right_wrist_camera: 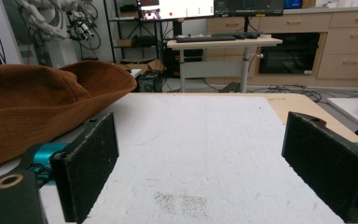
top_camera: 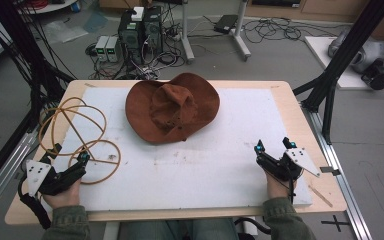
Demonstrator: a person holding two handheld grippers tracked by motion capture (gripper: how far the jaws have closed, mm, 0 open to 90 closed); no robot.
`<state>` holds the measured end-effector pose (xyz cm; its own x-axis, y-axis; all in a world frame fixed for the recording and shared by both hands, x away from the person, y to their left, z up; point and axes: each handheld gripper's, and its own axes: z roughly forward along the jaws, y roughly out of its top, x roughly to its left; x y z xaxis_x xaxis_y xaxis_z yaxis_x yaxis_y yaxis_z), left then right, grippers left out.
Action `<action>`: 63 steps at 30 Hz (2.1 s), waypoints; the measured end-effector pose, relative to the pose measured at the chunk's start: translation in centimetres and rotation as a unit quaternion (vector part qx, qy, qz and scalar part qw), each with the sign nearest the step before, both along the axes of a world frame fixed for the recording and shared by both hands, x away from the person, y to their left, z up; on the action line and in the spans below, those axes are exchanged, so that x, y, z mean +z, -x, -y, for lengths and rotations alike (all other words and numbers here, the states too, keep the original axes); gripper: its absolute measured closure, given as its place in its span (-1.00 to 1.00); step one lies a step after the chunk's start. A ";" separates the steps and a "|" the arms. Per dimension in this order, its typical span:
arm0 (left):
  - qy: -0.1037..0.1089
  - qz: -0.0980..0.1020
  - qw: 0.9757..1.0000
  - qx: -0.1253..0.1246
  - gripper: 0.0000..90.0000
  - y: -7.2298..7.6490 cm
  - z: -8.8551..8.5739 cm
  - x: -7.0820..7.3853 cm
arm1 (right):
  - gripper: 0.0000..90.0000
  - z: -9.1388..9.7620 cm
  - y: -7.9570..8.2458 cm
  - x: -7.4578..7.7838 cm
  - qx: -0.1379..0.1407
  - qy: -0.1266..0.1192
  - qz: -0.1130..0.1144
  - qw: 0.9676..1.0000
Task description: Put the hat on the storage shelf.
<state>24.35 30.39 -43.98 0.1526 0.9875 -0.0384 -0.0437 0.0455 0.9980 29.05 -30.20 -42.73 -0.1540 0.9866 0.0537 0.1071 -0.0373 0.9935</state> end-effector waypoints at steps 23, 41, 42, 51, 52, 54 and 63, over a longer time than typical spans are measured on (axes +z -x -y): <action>-0.007 0.000 1.000 -0.004 -0.62 0.0 0.3 0.0 | -0.77 0.0 -0.1 0.0 0.008 -0.016 0.000 1.000; -0.014 0.004 1.000 -0.006 -0.62 0.3 0.7 0.2 | -0.77 -2.6 -1.6 3.2 0.028 -0.006 0.024 0.999; -0.014 0.004 1.000 -0.006 -0.62 0.3 0.7 0.2 | -0.77 -2.9 -1.9 3.5 0.029 -0.008 0.020 0.999; -0.008 0.002 1.000 -0.016 -0.62 0.1 0.7 0.1 | -0.77 -6.7 -4.4 6.6 0.041 0.006 0.027 0.999; -0.010 0.001 1.000 -0.017 -0.62 0.0 0.7 0.1 | -0.77 -7.3 -4.8 7.0 0.041 0.011 0.029 0.999; -0.008 0.003 1.000 -0.017 -0.62 0.0 0.7 0.1 | -0.77 -8.7 -5.6 7.6 0.050 0.016 0.024 0.998; 0.001 0.003 1.000 -0.012 -0.62 0.0 0.3 0.1 | -0.77 -16.1 -8.2 8.9 0.088 0.038 -0.006 0.995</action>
<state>24.31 30.14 -43.91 0.1757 0.9836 -0.0399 -0.0487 0.0492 0.9976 37.21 -14.09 -33.87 -0.3255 0.9454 -0.0183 0.1163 0.0592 0.9914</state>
